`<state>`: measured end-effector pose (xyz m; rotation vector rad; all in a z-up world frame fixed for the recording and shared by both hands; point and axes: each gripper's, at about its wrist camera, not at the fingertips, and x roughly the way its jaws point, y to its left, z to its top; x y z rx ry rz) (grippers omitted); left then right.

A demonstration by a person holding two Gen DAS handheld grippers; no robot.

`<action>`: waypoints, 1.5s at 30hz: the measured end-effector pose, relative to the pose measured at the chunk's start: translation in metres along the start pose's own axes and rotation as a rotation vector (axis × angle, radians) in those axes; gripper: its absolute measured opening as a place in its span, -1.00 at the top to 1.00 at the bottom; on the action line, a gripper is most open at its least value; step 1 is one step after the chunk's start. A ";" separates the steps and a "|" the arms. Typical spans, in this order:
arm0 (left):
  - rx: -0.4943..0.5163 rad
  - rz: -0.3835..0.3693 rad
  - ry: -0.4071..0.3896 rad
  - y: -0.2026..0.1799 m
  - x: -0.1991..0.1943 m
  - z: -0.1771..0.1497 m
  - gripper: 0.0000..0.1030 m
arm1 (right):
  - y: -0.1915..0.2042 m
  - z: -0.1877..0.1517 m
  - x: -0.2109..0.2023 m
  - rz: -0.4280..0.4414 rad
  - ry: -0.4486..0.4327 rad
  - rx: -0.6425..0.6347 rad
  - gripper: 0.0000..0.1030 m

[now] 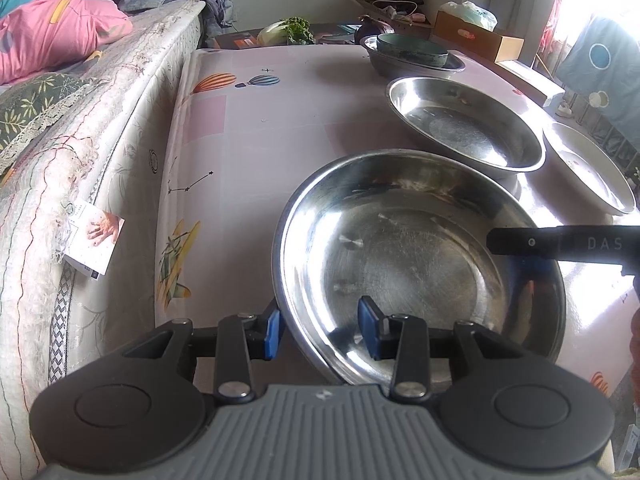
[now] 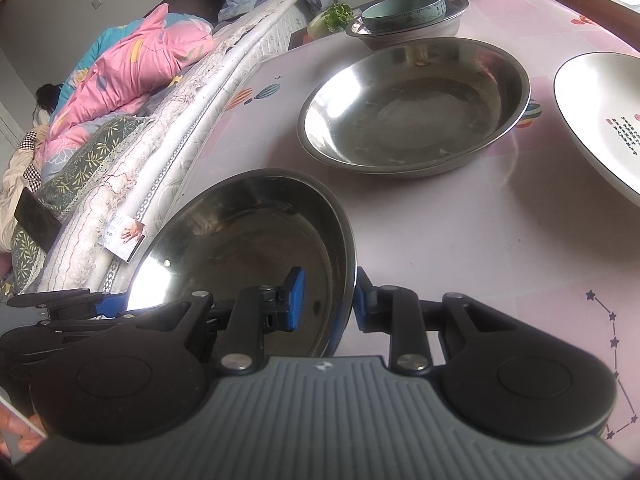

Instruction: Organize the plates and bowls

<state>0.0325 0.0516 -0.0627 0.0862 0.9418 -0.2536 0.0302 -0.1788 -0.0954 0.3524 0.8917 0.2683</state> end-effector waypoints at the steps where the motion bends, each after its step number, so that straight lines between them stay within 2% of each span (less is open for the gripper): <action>1: 0.000 0.000 -0.001 0.000 0.000 0.000 0.23 | -0.001 0.000 0.000 0.009 0.000 0.008 0.43; 3: -0.003 -0.002 -0.001 0.001 0.001 -0.001 0.19 | -0.004 0.000 0.001 0.036 -0.004 0.033 0.30; 5: -0.005 -0.008 -0.004 0.001 0.001 -0.001 0.16 | -0.006 0.000 0.000 0.068 -0.010 0.055 0.00; 6: -0.006 -0.011 -0.006 0.001 0.000 -0.001 0.13 | -0.006 -0.001 0.001 0.083 -0.012 0.064 -0.06; 9: -0.016 -0.027 -0.010 0.002 0.000 -0.001 0.06 | -0.007 -0.001 0.001 0.123 -0.020 0.086 -0.42; 10: -0.021 -0.033 -0.012 0.003 0.000 -0.002 0.04 | -0.007 -0.002 0.002 0.139 -0.022 0.095 -0.61; 13: -0.032 -0.044 -0.016 0.004 0.000 -0.003 0.00 | -0.006 -0.001 0.002 0.162 -0.022 0.105 -0.75; 16: -0.038 -0.052 -0.018 0.005 0.000 -0.003 -0.03 | -0.007 0.000 0.004 0.197 -0.019 0.122 -0.98; 39: -0.045 -0.060 -0.023 0.006 0.001 -0.003 -0.08 | -0.018 0.001 0.005 0.239 -0.029 0.153 -0.98; 42: -0.046 -0.049 -0.027 0.007 0.000 -0.004 -0.08 | -0.015 0.000 0.004 0.225 -0.038 0.159 -0.98; 45: -0.045 -0.037 -0.032 0.008 0.000 -0.004 -0.06 | -0.005 -0.003 0.002 0.156 -0.052 0.111 -0.96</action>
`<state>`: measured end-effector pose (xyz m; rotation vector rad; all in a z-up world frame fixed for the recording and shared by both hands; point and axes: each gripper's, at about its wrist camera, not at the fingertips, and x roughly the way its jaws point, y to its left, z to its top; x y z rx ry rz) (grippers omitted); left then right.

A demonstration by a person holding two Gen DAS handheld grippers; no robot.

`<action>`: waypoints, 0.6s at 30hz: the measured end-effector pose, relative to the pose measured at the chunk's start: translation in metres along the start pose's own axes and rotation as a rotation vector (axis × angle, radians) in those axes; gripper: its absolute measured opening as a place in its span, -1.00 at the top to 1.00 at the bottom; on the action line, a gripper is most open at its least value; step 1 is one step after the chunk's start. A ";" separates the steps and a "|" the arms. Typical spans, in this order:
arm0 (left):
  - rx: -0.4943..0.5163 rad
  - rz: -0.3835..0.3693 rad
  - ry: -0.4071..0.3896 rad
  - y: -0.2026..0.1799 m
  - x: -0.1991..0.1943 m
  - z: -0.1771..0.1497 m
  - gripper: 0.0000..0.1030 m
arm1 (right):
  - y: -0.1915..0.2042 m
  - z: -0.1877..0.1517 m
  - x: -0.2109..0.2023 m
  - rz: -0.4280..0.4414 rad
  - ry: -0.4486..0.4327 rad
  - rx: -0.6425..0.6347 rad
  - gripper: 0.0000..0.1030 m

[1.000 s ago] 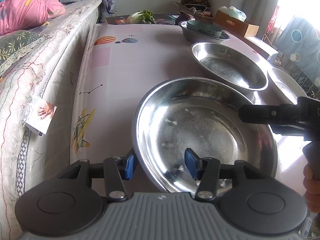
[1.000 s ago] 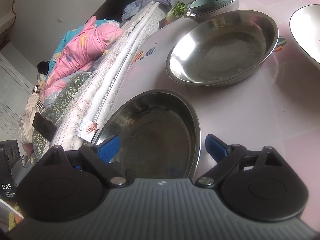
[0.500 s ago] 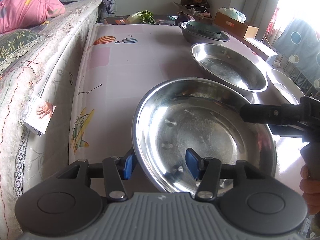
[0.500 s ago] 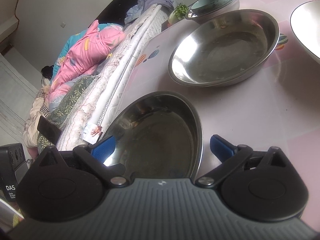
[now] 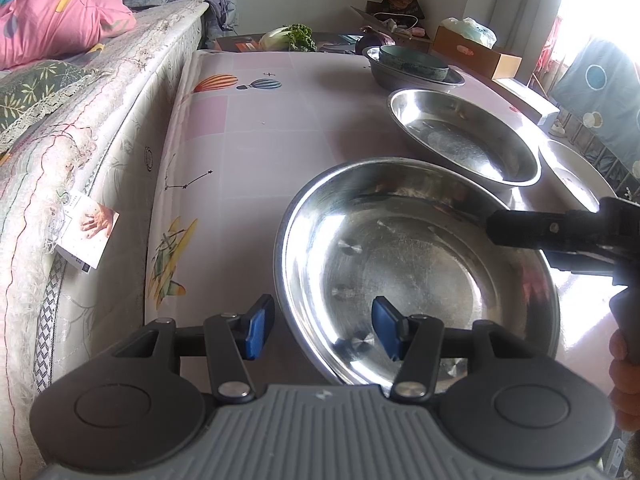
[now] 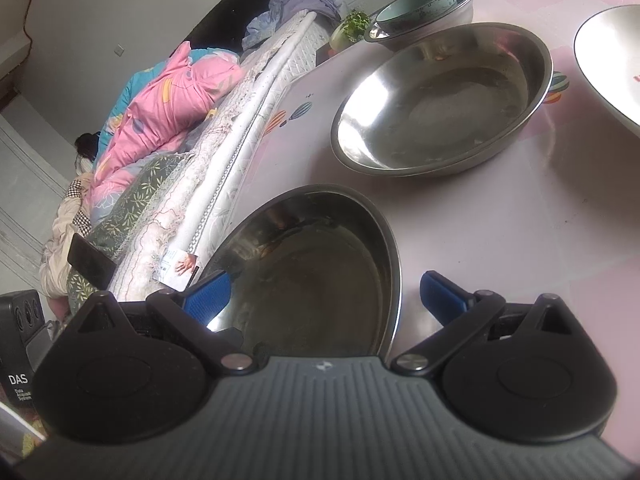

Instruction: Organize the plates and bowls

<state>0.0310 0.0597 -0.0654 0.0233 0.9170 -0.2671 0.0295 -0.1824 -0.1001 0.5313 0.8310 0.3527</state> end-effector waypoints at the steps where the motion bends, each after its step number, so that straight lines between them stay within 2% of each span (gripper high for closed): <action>1: 0.002 0.004 -0.002 0.000 0.000 0.000 -0.05 | 0.003 -0.001 -0.001 -0.019 -0.008 -0.022 -0.92; 3: 0.007 0.008 -0.004 -0.001 0.000 0.000 -0.04 | 0.008 -0.004 -0.005 -0.048 -0.028 -0.060 -0.82; 6: 0.014 0.019 -0.008 -0.002 -0.001 -0.001 0.11 | 0.013 -0.007 -0.010 -0.082 -0.044 -0.104 -0.58; 11: 0.006 0.009 -0.008 -0.002 -0.004 -0.002 0.27 | 0.014 -0.012 -0.009 -0.118 -0.029 -0.138 0.03; 18: -0.007 -0.012 0.012 -0.003 -0.011 -0.006 0.28 | 0.017 -0.019 -0.016 -0.145 -0.047 -0.160 0.24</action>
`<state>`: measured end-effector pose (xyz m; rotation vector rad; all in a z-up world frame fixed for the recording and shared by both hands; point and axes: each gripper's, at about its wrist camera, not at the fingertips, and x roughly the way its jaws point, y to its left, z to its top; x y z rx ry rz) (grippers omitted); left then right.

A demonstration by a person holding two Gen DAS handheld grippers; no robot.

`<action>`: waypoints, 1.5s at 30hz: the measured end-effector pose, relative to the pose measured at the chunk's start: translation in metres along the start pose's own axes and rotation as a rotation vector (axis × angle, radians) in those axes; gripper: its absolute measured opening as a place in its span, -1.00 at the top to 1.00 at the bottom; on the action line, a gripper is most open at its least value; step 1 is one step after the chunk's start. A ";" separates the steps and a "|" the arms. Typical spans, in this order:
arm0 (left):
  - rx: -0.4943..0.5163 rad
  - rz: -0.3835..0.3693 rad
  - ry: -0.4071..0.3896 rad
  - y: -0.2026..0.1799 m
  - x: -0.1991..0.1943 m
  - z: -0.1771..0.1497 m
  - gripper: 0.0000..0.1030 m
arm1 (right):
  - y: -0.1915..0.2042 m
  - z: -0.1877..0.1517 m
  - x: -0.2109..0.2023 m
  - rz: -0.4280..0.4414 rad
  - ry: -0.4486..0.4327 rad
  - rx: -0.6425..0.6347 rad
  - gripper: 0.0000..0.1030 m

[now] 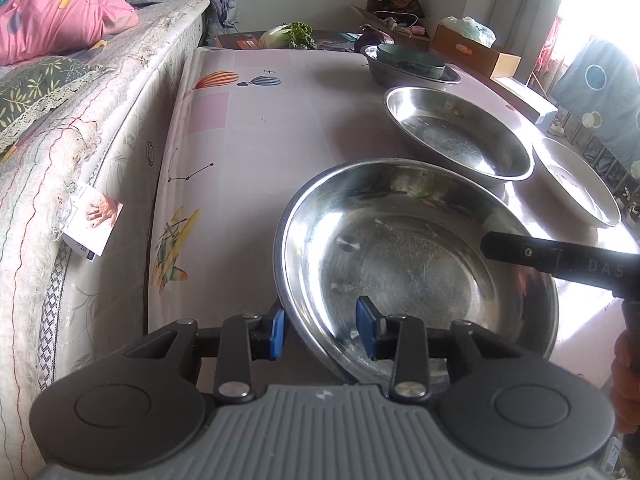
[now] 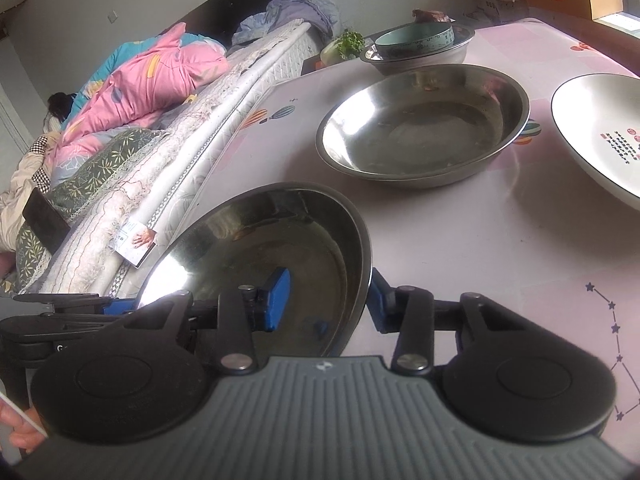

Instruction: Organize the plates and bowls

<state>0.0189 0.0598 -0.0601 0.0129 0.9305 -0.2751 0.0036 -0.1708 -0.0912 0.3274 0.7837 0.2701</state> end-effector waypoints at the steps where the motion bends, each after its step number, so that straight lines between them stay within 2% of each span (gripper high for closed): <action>1: 0.005 -0.005 0.002 -0.002 -0.001 -0.001 0.28 | -0.001 -0.001 -0.002 -0.002 -0.006 0.002 0.25; 4: 0.026 -0.008 0.012 -0.007 0.000 -0.004 0.28 | -0.004 -0.002 -0.004 -0.019 -0.012 0.005 0.28; 11: 0.074 0.040 0.014 -0.016 0.006 -0.002 0.27 | -0.013 -0.006 -0.003 -0.022 -0.016 0.038 0.41; 17: 0.079 0.055 0.007 -0.017 0.010 0.001 0.22 | -0.011 -0.012 -0.001 -0.039 -0.020 0.033 0.49; 30: 0.076 0.066 -0.014 -0.018 0.009 0.002 0.18 | 0.000 -0.012 -0.003 -0.082 -0.034 -0.020 0.51; 45: 0.079 0.065 -0.034 -0.017 0.002 0.002 0.18 | 0.005 -0.008 -0.006 -0.082 -0.045 -0.033 0.49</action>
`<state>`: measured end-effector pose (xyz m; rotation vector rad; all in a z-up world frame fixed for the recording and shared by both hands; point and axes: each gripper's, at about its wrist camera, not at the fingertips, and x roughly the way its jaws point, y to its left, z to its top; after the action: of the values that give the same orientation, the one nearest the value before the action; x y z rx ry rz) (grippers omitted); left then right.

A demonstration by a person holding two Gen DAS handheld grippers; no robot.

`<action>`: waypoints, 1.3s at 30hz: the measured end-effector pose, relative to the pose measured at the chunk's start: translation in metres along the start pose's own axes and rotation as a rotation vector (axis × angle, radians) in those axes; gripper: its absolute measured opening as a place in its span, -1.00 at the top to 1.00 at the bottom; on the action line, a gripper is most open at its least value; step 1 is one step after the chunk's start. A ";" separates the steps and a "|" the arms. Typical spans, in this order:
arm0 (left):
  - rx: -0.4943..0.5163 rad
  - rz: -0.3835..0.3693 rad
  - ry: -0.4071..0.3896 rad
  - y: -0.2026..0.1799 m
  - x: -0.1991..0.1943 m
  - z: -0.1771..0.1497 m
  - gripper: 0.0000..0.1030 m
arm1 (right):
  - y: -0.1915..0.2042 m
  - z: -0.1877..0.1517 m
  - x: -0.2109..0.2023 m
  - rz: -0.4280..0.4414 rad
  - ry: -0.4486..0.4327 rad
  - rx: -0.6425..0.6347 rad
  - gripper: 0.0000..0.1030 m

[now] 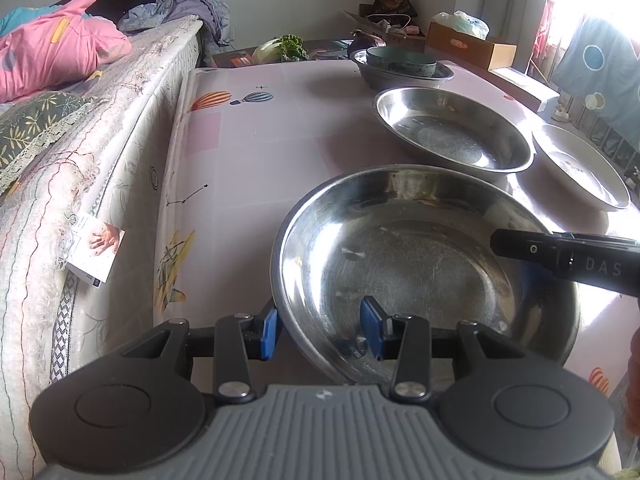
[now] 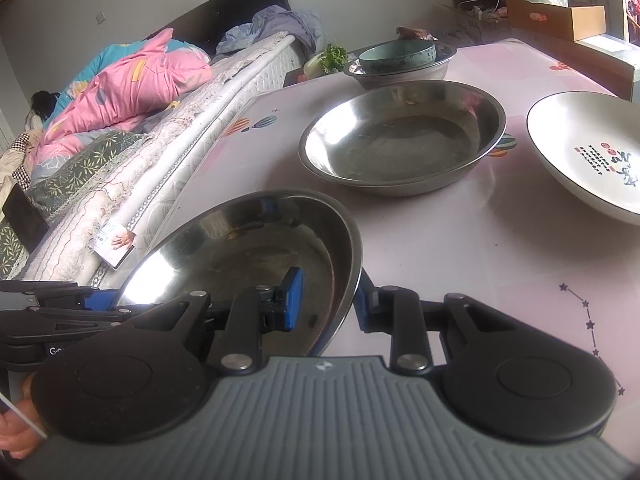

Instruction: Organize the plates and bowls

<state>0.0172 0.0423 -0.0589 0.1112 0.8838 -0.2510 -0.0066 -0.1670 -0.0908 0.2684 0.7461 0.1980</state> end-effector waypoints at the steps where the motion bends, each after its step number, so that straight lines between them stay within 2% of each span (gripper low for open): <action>1: 0.001 0.000 -0.001 0.000 0.000 0.000 0.18 | 0.000 0.000 0.000 0.000 0.000 0.000 0.49; 20: 0.000 -0.015 0.028 0.001 0.006 0.000 0.17 | -0.004 -0.002 0.007 0.007 0.018 0.007 0.48; 39: 0.002 -0.024 0.036 0.002 0.014 0.006 0.03 | -0.007 -0.001 0.010 0.004 0.021 0.016 0.47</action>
<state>0.0307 0.0412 -0.0658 0.1071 0.9208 -0.2733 0.0006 -0.1706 -0.0997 0.2834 0.7682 0.1990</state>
